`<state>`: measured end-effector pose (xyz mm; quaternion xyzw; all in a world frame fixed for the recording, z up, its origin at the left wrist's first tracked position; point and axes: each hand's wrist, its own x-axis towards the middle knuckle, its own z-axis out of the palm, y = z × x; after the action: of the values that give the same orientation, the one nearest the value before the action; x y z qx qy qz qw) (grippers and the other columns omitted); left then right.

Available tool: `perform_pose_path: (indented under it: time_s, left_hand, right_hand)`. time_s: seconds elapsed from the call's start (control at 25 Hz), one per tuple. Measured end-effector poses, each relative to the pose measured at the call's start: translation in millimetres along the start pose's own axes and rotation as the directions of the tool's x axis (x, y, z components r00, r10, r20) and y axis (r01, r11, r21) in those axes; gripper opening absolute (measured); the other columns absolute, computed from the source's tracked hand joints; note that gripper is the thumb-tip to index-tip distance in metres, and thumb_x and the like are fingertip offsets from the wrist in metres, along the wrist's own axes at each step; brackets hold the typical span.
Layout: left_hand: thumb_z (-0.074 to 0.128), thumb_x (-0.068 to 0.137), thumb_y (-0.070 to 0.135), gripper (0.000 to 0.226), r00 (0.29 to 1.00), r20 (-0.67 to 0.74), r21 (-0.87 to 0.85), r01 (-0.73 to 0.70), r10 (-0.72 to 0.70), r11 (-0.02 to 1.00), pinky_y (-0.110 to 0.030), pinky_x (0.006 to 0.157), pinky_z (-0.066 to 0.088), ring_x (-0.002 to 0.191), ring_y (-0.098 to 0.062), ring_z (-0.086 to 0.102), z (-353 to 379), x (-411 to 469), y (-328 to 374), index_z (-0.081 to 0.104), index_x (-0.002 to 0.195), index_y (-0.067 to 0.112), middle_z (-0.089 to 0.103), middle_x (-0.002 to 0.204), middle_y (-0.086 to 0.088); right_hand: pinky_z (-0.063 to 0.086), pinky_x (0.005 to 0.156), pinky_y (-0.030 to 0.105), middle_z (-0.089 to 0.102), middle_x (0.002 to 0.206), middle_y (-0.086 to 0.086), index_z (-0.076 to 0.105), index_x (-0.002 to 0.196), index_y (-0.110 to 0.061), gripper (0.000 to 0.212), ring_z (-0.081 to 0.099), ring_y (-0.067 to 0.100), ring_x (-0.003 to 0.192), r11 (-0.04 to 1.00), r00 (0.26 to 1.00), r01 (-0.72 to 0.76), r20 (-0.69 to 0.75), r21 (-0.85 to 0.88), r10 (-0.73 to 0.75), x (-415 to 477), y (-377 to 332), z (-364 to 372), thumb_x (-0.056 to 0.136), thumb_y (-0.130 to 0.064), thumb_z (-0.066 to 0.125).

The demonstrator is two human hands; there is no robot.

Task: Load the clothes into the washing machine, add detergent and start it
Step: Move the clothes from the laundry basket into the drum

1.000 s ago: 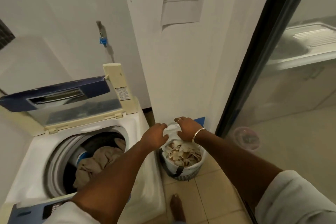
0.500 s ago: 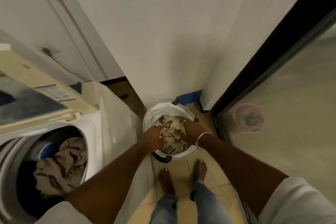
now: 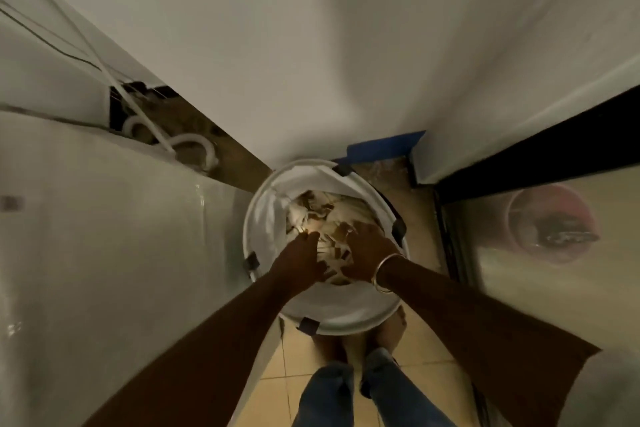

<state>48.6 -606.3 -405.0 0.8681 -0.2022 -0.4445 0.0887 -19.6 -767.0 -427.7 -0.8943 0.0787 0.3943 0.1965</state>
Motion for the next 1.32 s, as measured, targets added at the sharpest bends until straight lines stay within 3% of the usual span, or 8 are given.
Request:
perform_pose_path:
  time_s: [0.36, 0.64, 0.8, 0.92, 0.96, 1.04, 1.16, 1.32]
  left_hand:
    - [0.082, 0.072, 0.039, 0.122, 0.998, 0.07, 0.27, -0.029, 0.011, 0.962, -0.05, 0.105, 0.044, 0.135, -0.044, 0.036, 87, 181, -84, -0.001, 0.158, 0.016, 0.021, 0.155, -0.02]
    - [0.084, 0.063, 0.057, 0.146, 0.989, 0.127, 0.426, 0.01, -0.07, 0.905, -0.066, 0.115, 0.017, 0.145, -0.056, 0.003, 141, 251, -127, -0.028, 0.15, 0.027, -0.019, 0.16, -0.026]
    - [0.085, 0.072, 0.034, 0.128, 0.99, 0.022, 0.296, 0.126, -0.138, 0.947, -0.079, 0.106, 0.019, 0.147, -0.052, 0.0, 182, 281, -150, -0.012, 0.156, 0.031, -0.014, 0.163, -0.015]
    - [0.069, 0.088, 0.03, 0.099, 0.984, -0.104, 0.228, 0.165, -0.144, 0.96, -0.075, 0.108, 0.022, 0.145, -0.052, 0.013, 207, 299, -159, -0.002, 0.158, 0.028, -0.003, 0.163, -0.022]
    - [0.067, 0.088, 0.033, 0.095, 0.978, -0.191, 0.289, 0.138, -0.084, 0.947, -0.07, 0.103, 0.036, 0.136, -0.055, 0.032, 214, 302, -157, 0.003, 0.158, 0.027, 0.012, 0.16, -0.028]
    - [0.075, 0.072, 0.045, 0.098, 0.993, -0.11, 0.477, 0.091, -0.043, 0.874, -0.051, 0.075, 0.058, 0.1, -0.048, 0.063, 219, 306, -158, 0.022, 0.153, 0.026, 0.046, 0.143, -0.032]
    - [0.088, 0.051, 0.044, 0.1, 0.979, -0.17, 0.542, -0.001, 0.11, 0.841, -0.036, 0.055, 0.055, 0.073, -0.034, 0.069, 219, 312, -159, 0.048, 0.14, 0.023, 0.061, 0.126, -0.029]
    - [0.059, 0.094, 0.02, 0.064, 0.966, -0.163, 0.418, -0.116, 0.2, 0.901, -0.043, 0.078, 0.053, 0.098, -0.037, 0.065, 199, 303, -151, 0.027, 0.149, 0.017, 0.05, 0.138, -0.026]
  right_hand:
    - [0.013, 0.109, 0.074, -0.026, 0.159, 0.016, -0.025, 0.149, -0.036, 0.128, -0.012, 0.05, 0.144, 0.987, 0.98, -0.154, 0.122, -0.047, 0.159, 164, 45, 96, 0.071, -0.067, 0.072]
    - [0.021, 0.101, 0.08, -0.032, 0.156, 0.017, -0.029, 0.146, -0.042, 0.138, -0.013, 0.055, 0.142, 0.975, 0.969, -0.215, 0.113, -0.059, 0.22, 231, 57, 145, 0.062, -0.068, 0.077]
    - [0.026, 0.096, 0.081, -0.036, 0.154, 0.017, -0.033, 0.142, -0.045, 0.15, -0.013, 0.055, 0.141, 0.974, 0.972, -0.224, 0.071, -0.032, 0.226, 266, 71, 179, 0.054, -0.06, 0.087]
    - [0.032, 0.093, 0.079, -0.029, 0.155, 0.021, -0.031, 0.144, -0.042, 0.146, -0.005, 0.057, 0.141, 0.971, 0.973, -0.231, 0.013, -0.06, 0.232, 287, 81, 196, 0.056, -0.063, 0.084]
    - [0.033, 0.094, 0.078, -0.025, 0.156, 0.024, -0.029, 0.146, -0.04, 0.143, -0.001, 0.057, 0.141, 0.969, 0.974, -0.228, -0.006, -0.091, 0.228, 292, 83, 200, 0.059, -0.064, 0.081]
    - [0.033, 0.097, 0.076, -0.013, 0.156, 0.027, -0.021, 0.15, -0.038, 0.131, 0.005, 0.058, 0.14, 0.971, 0.977, -0.215, -0.025, -0.101, 0.214, 297, 85, 205, 0.066, -0.063, 0.076]
    - [0.029, 0.107, 0.068, 0.008, 0.156, 0.028, 0.0, 0.155, -0.032, 0.104, 0.016, 0.051, 0.141, 0.983, 0.984, -0.171, -0.06, -0.065, 0.168, 299, 84, 208, 0.079, -0.054, 0.067]
    - [0.039, 0.106, 0.052, 0.042, 0.144, 0.018, 0.03, 0.151, -0.022, 0.06, 0.043, 0.039, 0.13, 0.997, 0.988, -0.066, -0.139, -0.03, 0.061, 293, 77, 193, 0.097, -0.031, 0.052]
